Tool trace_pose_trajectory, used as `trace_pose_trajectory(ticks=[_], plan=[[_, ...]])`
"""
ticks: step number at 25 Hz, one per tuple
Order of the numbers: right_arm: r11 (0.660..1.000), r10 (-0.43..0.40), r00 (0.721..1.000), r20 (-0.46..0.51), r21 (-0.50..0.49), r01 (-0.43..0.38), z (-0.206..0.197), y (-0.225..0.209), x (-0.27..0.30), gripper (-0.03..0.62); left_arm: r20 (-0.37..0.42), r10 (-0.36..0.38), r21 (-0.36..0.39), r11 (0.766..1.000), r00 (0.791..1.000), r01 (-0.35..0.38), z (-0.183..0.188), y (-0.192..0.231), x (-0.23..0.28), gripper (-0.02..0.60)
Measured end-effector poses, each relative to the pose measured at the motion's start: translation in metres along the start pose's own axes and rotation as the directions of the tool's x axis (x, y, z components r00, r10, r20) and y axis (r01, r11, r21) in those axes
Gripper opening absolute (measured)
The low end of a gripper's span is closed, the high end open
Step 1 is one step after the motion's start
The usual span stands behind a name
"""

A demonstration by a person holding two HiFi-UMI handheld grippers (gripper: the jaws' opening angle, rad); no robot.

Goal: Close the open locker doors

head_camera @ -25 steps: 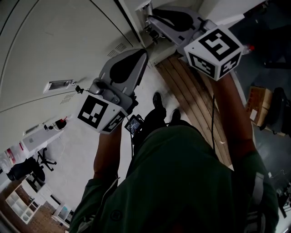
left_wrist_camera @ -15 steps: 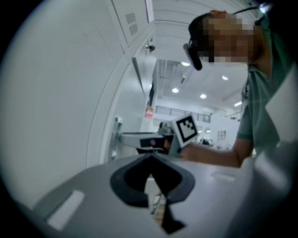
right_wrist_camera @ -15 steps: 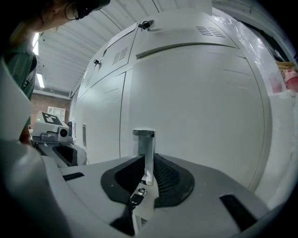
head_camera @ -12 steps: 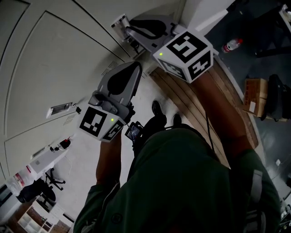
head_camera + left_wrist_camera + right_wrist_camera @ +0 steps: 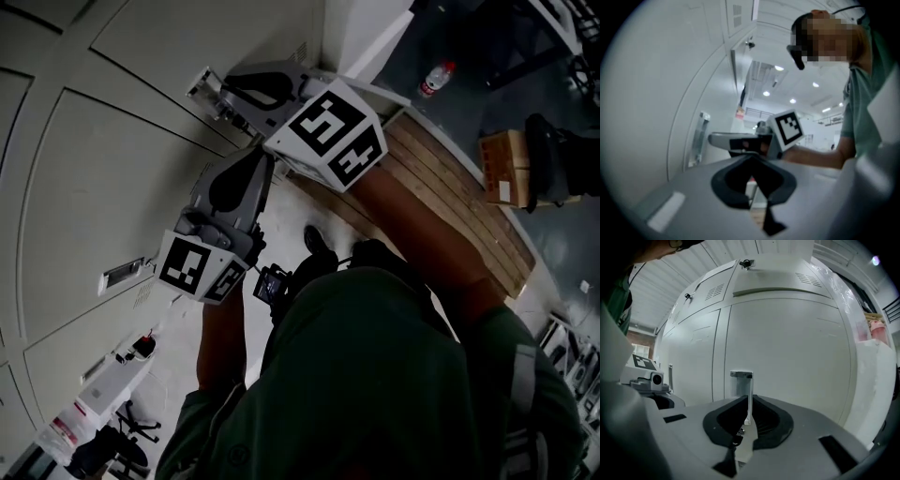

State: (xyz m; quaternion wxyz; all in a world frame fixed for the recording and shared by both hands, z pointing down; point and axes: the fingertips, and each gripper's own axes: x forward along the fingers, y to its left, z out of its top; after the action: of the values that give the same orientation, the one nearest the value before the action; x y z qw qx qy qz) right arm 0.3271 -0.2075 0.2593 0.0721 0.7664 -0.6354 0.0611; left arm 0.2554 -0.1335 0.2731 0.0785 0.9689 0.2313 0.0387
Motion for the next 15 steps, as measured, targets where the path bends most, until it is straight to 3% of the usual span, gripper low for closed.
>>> trace_pose_trajectory(ticks=[8,15], plan=[[0.994,-0.106,0.994,0.002,-0.005,0.106,0.0,-0.019,-0.052,0.028,0.0,-0.121,-0.002,0.993,0.993,0.121,0.0,-0.02,0.023,0.002],[0.971,-0.235,0.972,-0.024,0.043,0.236,-0.041,-0.055,-0.13,0.028,-0.032,-0.227,0.003,0.974,0.973,0.227,-0.024,-0.049,0.062,0.002]])
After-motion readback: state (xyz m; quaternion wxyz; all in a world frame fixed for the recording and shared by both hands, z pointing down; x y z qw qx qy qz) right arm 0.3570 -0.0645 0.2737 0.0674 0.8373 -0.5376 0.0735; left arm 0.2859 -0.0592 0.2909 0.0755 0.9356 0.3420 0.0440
